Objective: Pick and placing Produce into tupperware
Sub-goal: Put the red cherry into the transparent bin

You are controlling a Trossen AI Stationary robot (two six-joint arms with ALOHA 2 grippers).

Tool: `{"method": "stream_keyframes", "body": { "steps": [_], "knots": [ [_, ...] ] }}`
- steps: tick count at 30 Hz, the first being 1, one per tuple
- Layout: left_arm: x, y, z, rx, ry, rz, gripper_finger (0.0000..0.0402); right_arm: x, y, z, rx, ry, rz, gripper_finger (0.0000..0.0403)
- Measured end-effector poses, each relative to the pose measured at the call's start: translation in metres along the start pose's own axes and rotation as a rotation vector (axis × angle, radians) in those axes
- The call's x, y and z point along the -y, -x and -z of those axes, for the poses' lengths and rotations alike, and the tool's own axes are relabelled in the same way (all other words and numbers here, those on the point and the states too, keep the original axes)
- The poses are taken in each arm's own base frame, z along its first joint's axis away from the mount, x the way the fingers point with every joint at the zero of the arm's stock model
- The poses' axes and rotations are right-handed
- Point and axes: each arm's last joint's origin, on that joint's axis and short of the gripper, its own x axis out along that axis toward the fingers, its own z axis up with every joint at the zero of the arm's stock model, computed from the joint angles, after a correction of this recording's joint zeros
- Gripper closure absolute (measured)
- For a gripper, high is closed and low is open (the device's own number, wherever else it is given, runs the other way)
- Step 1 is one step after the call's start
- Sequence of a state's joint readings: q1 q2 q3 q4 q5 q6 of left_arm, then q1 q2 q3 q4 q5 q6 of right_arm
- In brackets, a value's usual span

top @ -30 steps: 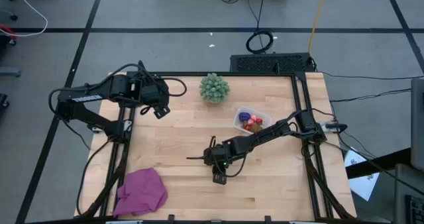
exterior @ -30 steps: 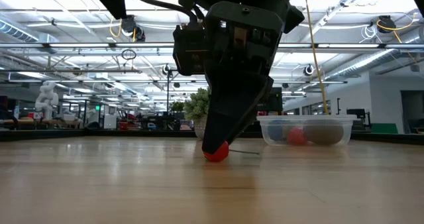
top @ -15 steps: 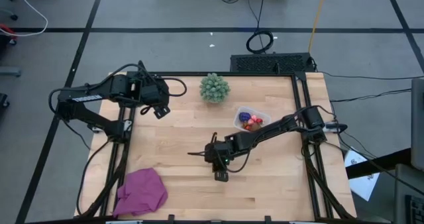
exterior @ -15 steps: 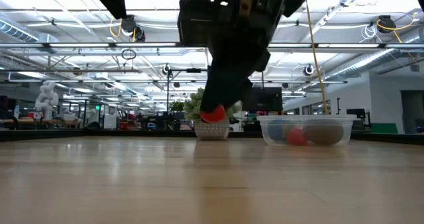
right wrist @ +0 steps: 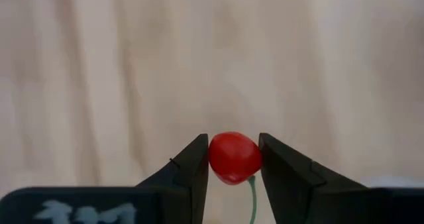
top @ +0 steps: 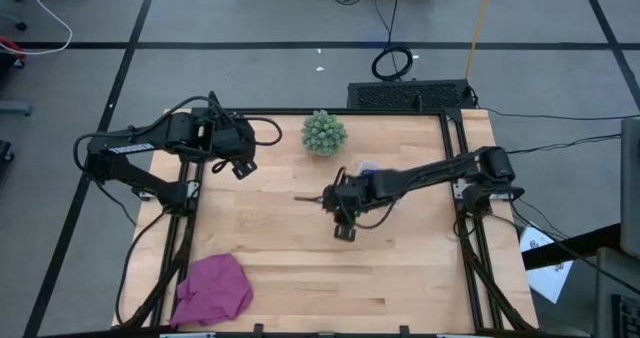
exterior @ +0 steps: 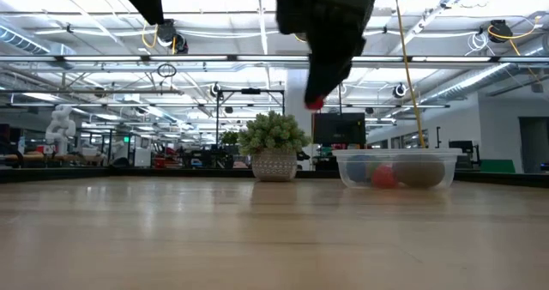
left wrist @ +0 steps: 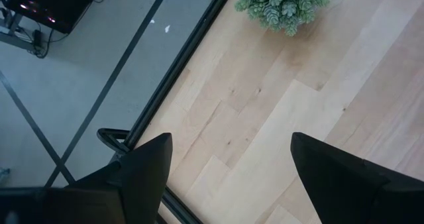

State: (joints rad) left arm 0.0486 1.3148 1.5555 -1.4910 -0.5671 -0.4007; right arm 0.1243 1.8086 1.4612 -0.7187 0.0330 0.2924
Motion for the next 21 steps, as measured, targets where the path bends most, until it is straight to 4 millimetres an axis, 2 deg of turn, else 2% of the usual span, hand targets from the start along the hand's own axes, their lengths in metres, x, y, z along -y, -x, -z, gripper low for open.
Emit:
{"method": "stream_keyframes", "body": {
  "steps": [8, 13, 16, 21],
  "knots": [
    [0.0, 0.0, 0.0, 0.0, 0.0, 0.0, 0.0089, 0.044, 0.058, 0.011, -0.021, -0.113, 0.157, 0.0291],
    [0.0, 0.0, 0.0, 0.0, 0.0, 0.0, 0.0089, 0.066, 0.085, 0.023, -0.068, -0.207, 0.198, 0.0291],
    [0.0, 0.0, 0.0, 0.0, 0.0, 0.0, 0.0089, 0.077, 0.094, 0.03, -0.118, -0.266, 0.225, 0.0291],
    [0.0, 0.0, 0.0, 0.0, 0.0, 0.0, 0.0089, 0.09, 0.095, 0.041, -0.227, -0.323, 0.267, 0.0291]
  ]
}}
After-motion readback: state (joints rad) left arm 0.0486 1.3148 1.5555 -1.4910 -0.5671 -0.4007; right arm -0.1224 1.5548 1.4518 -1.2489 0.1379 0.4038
